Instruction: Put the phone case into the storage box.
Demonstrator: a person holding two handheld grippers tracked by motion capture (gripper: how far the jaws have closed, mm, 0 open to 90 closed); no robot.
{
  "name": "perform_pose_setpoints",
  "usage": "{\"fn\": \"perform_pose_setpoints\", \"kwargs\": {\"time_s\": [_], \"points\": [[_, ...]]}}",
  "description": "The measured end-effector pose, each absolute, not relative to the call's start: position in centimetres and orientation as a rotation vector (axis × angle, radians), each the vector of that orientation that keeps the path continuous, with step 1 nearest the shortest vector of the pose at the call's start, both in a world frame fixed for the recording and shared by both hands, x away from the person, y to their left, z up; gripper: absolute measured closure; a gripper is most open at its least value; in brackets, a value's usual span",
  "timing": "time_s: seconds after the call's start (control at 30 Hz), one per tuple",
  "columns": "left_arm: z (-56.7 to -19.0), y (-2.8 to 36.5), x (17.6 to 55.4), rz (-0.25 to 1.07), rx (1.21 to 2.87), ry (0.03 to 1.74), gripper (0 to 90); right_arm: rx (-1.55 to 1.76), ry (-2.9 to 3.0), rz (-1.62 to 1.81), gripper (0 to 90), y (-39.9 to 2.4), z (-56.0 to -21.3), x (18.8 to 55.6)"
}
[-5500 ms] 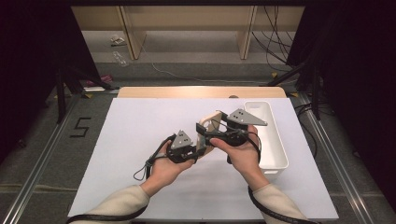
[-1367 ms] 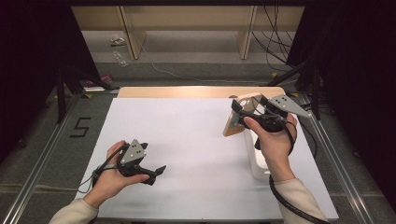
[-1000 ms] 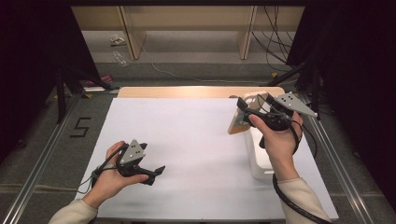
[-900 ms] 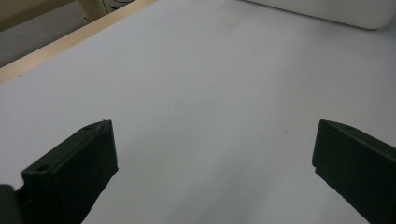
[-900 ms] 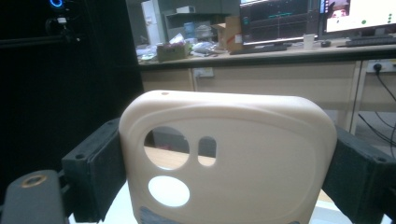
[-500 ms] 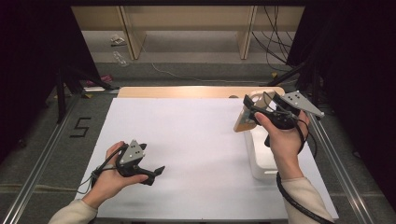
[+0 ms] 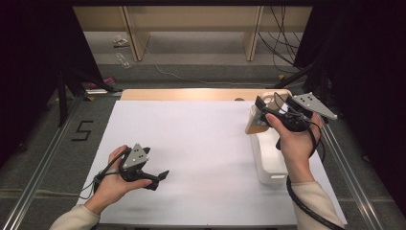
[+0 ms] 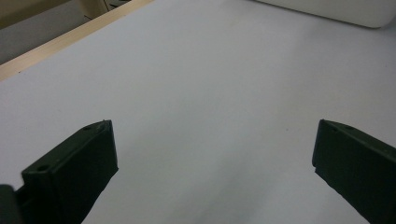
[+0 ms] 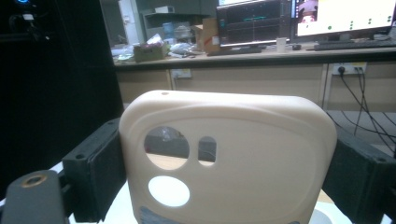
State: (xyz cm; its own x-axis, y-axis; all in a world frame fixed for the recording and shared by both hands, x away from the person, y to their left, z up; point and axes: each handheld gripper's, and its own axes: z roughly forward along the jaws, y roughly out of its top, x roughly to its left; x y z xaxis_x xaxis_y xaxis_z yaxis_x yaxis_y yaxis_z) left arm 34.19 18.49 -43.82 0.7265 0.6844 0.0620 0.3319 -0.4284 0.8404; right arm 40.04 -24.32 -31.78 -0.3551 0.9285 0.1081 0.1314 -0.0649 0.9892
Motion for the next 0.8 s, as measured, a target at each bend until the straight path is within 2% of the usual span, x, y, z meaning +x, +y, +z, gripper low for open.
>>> {"fn": "perform_pose_setpoints", "kwargs": {"time_s": [0.8], "points": [[-43.8, 18.5, 34.2, 0.501, 2.033, 0.775, 0.0, 1.203, 1.487, 1.449, 12.0, -25.8, -32.0, 40.4]]}}
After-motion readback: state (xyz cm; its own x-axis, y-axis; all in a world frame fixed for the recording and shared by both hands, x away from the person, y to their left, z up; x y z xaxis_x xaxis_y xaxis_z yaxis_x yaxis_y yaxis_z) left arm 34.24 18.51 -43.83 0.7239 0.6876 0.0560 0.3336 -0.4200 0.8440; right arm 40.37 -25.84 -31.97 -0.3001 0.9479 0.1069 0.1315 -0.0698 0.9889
